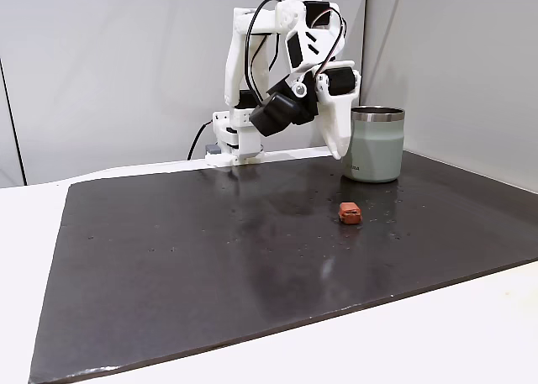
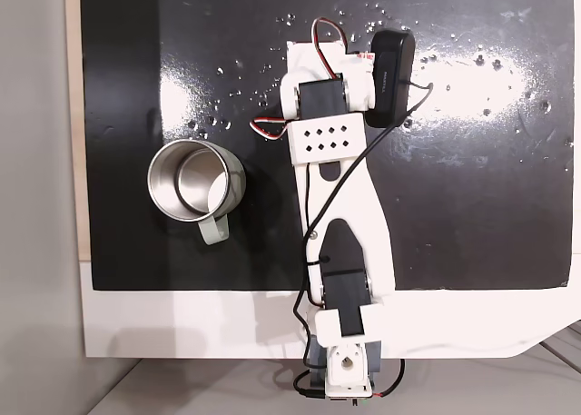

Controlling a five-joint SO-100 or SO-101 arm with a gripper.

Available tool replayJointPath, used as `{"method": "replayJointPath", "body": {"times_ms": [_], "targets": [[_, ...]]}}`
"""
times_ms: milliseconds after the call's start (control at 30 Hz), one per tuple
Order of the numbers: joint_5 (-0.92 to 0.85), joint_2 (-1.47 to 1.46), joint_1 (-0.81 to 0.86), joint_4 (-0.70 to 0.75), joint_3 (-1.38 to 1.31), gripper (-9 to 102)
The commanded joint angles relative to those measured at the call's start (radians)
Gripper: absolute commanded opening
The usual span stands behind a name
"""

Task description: Grasp a cube and put it in the cup.

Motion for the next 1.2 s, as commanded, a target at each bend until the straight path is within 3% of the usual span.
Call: {"method": "replayJointPath", "body": {"times_ms": [0,667,1167], "targets": [[0.006,-0.009,0.005,0.017,-0.106,2],[0.041,-0.279,0.031,0.169,-0.449,4],[0.025,-0.302,0.028,0.202,-0.456,19]]}}
